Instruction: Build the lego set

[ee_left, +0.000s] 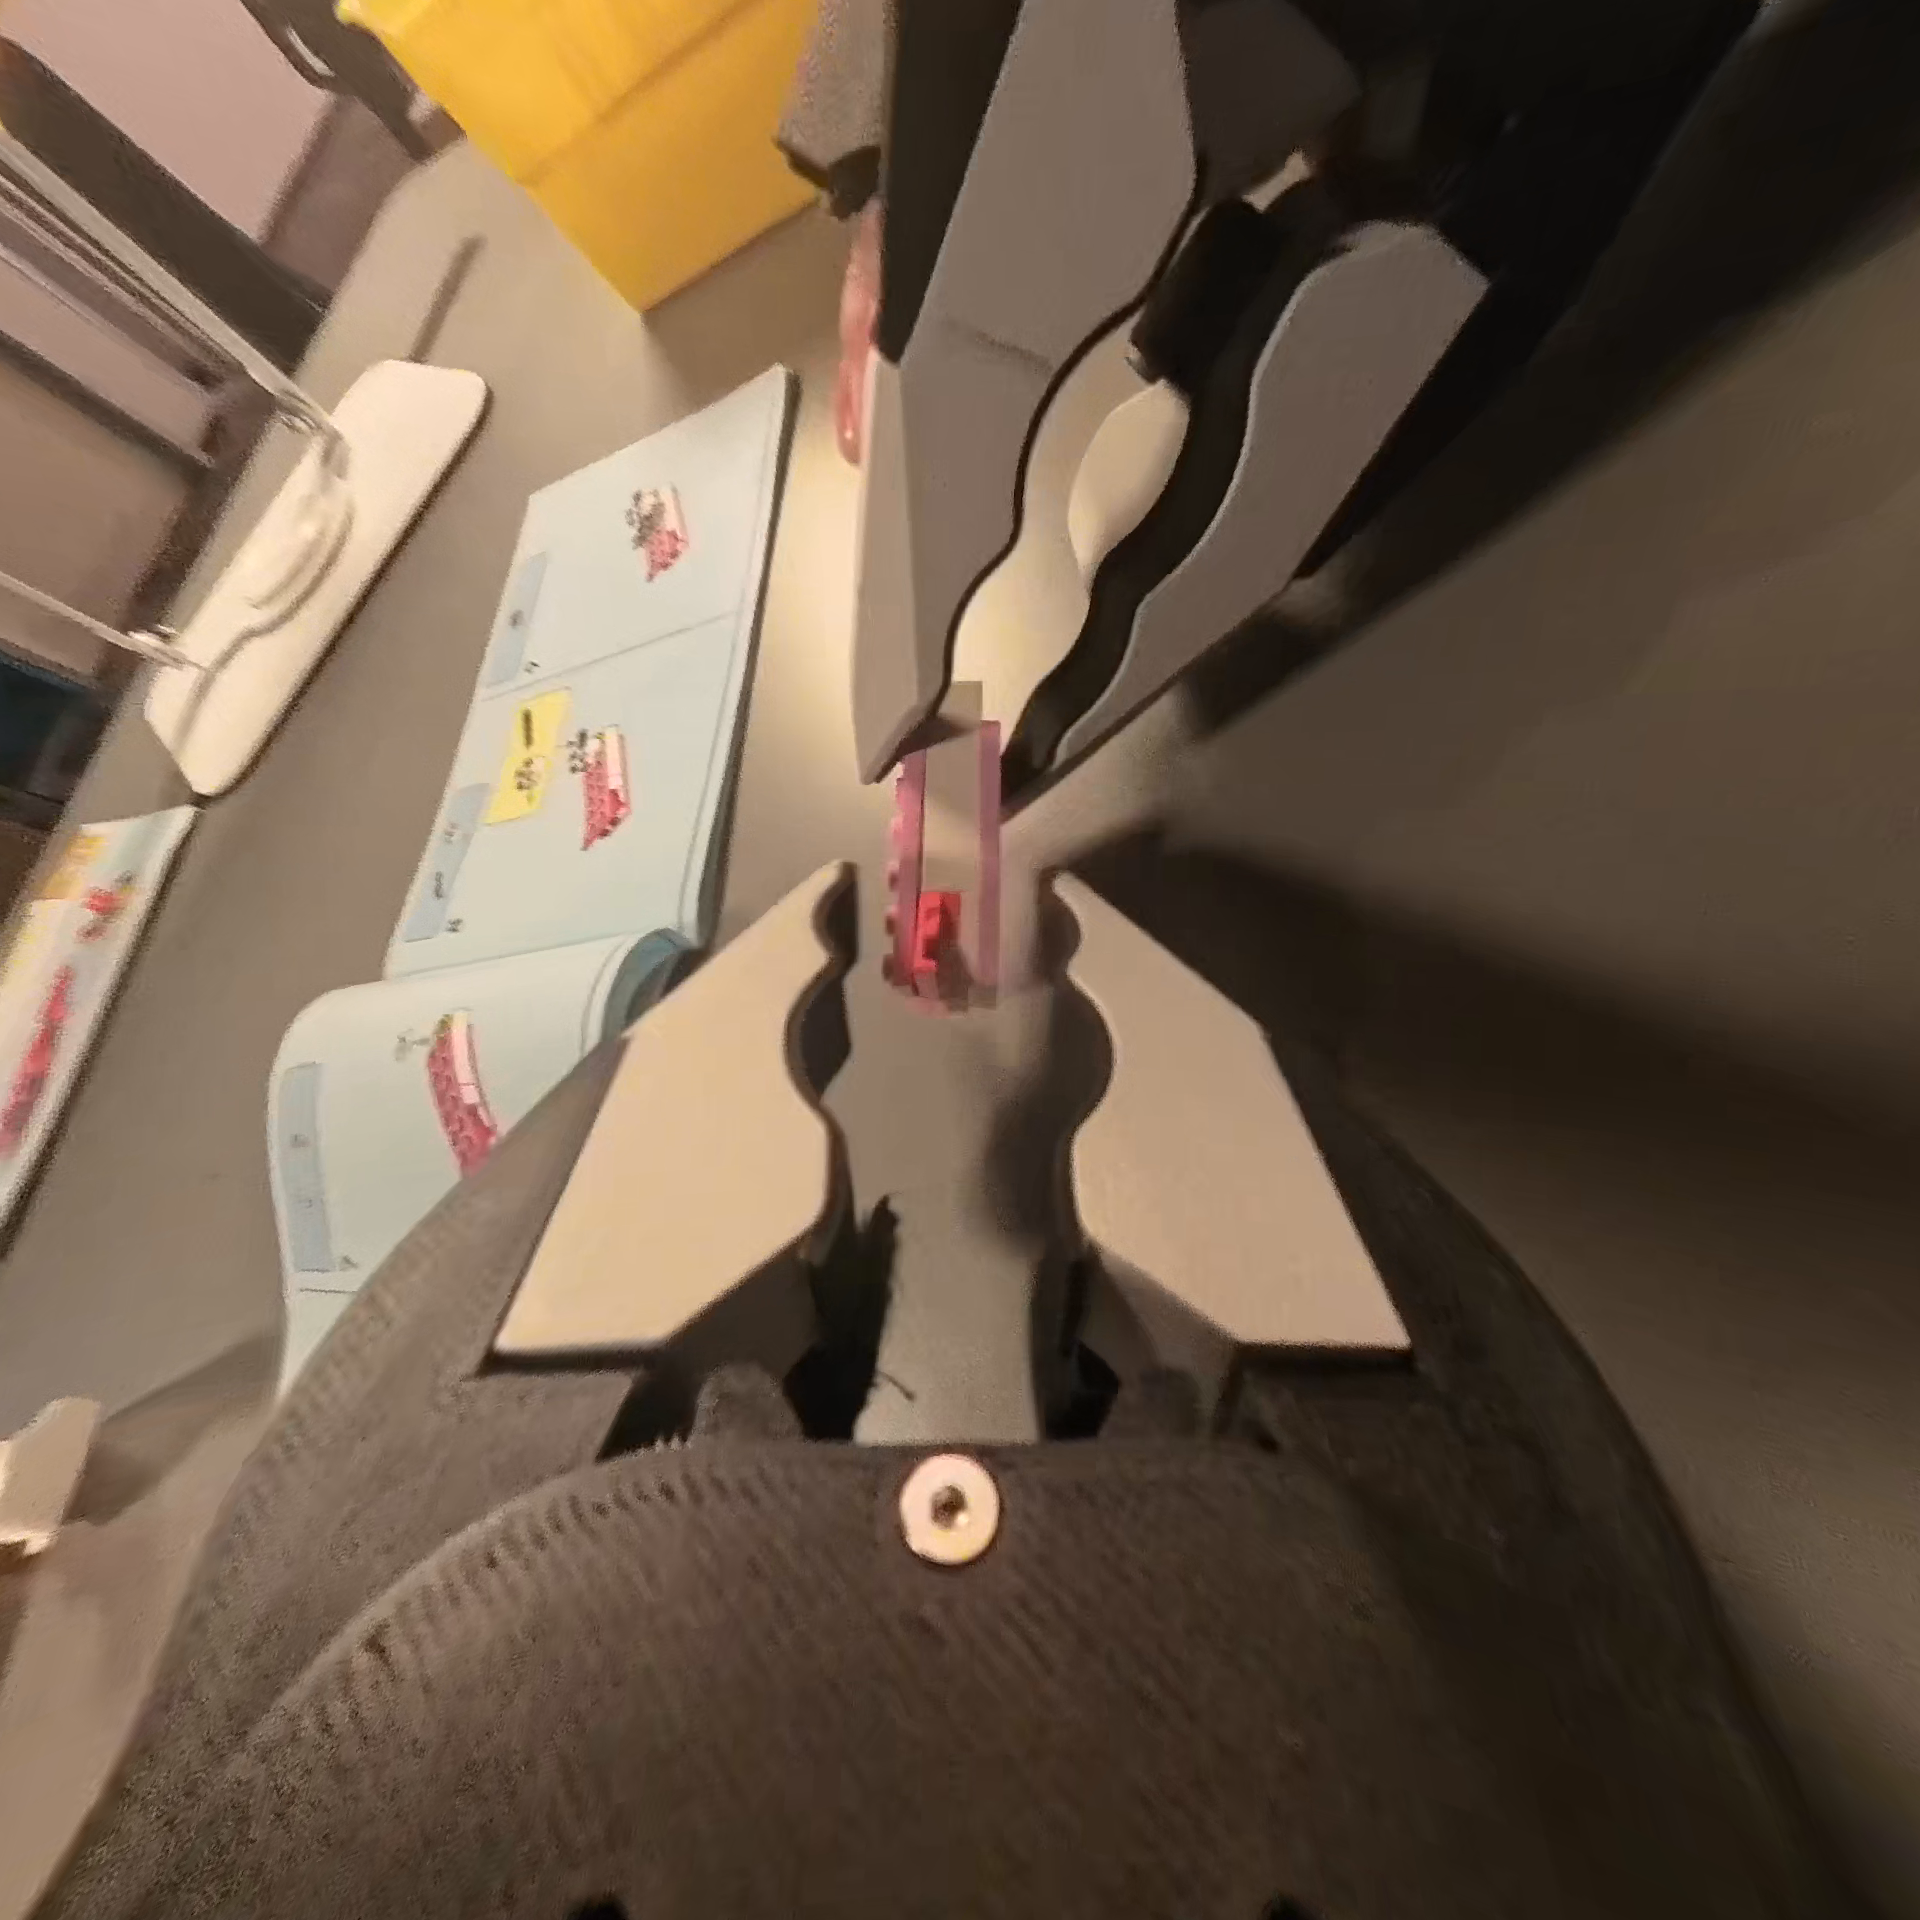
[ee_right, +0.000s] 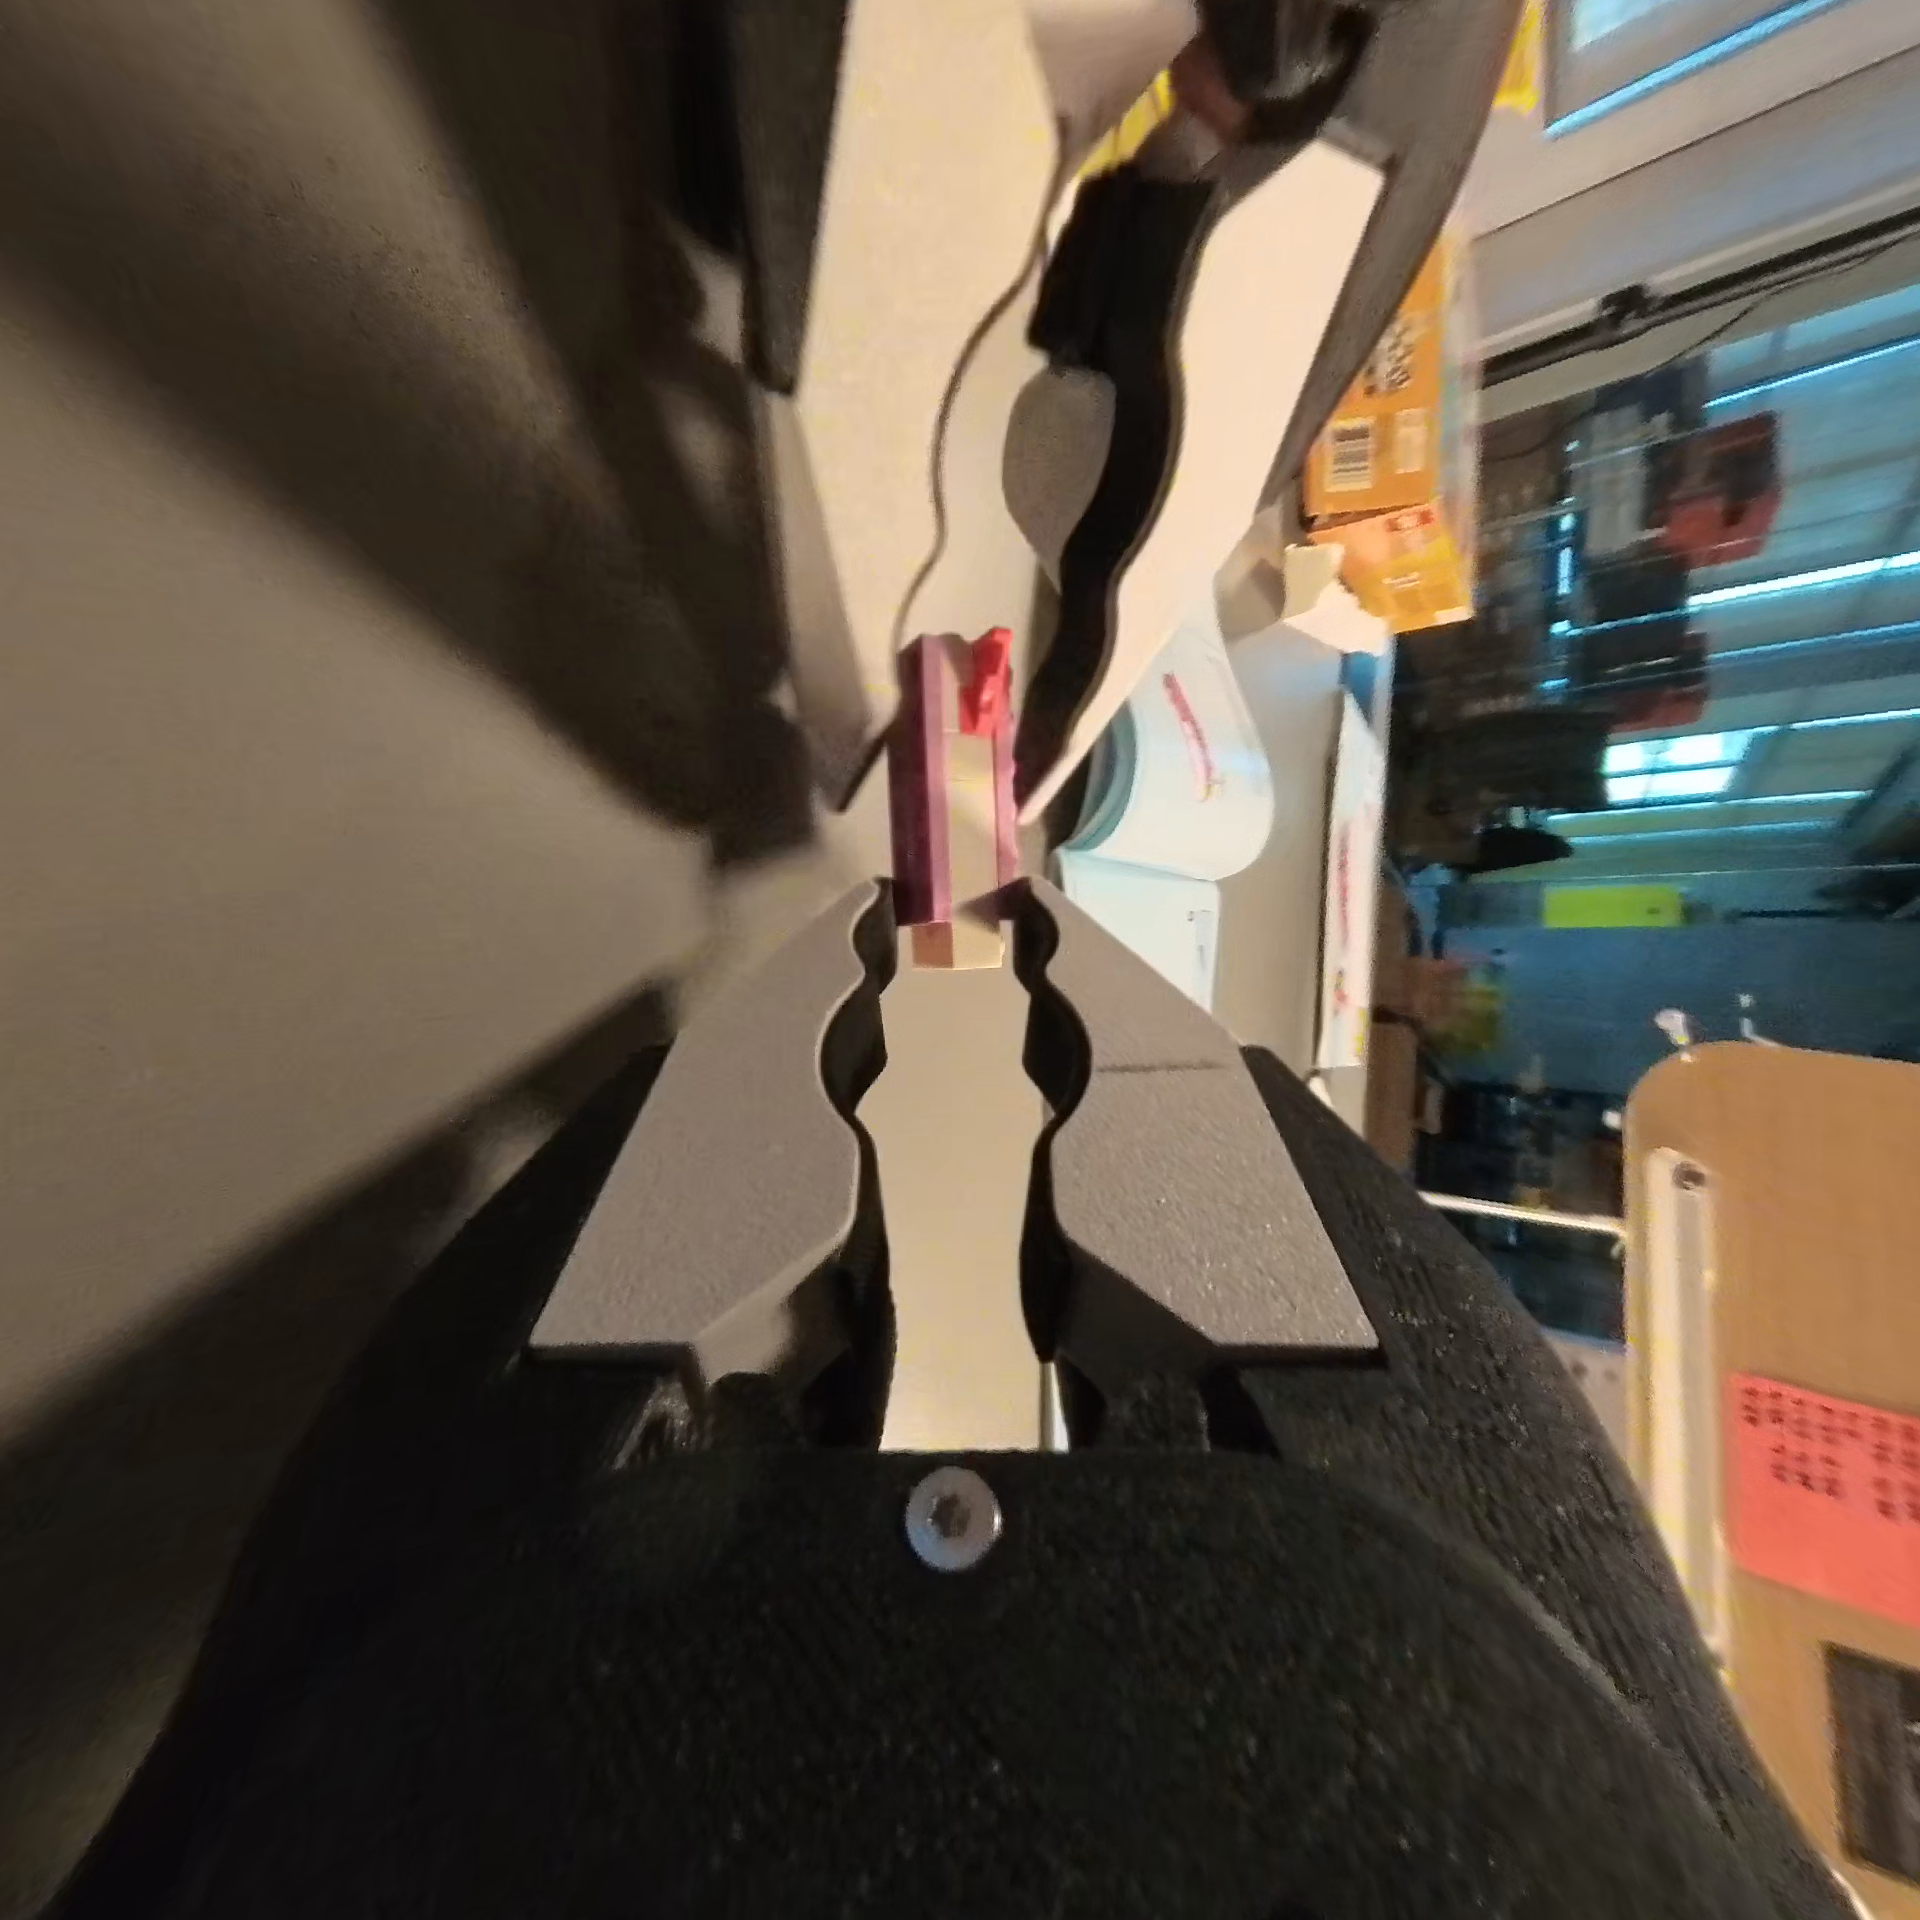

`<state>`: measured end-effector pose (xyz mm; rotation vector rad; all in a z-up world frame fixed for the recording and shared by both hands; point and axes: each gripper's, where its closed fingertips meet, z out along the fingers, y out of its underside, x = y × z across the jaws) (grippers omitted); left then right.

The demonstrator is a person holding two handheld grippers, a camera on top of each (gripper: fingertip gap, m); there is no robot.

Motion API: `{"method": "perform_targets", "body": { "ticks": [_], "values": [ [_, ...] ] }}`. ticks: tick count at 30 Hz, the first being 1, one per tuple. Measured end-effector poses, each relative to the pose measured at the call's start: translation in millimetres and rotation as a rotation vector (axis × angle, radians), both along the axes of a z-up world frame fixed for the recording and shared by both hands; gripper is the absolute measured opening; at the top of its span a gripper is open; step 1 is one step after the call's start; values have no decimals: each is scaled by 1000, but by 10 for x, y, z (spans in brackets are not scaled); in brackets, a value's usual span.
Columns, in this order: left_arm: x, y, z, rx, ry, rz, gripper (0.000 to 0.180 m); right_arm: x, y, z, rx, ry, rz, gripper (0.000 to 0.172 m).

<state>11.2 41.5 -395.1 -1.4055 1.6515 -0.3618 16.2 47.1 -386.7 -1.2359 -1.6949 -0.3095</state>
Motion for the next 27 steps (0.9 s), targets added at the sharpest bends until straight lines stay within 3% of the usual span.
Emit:
{"method": "perform_targets", "body": {
  "ticks": [2, 6, 17, 20, 21, 23, 26, 27],
  "values": [
    [-4, 14, 30, 56, -6, -5, 42, -9, 9, 61, 18, 24, -2, 21],
    [-49, 51, 71, 181, 8, -17, 22, 8, 16, 46, 7, 28, -8, 21],
    [-65, 30, 130, 200, 9, -31, 20, -9, 37, 79, 20, 71, -20, 21],
    [-63, 57, 118, 255, 34, -21, 19, -78, 17, 74, 40, 79, 4, 35],
    [-49, 47, 115, 278, 40, -25, 19, -75, 29, 57, 52, 57, -4, 24],
    [-30, 52, 153, 309, 16, -10, 19, -60, 51, 84, 108, 22, -9, 20],
    [22, -9, 302, 133, -147, 12, 25, -38, 90, 234, 229, 34, -11, 19],
    [31, -29, 336, 23, -198, 11, 47, -24, 113, 317, 304, 42, -16, 19]
  ]
}}
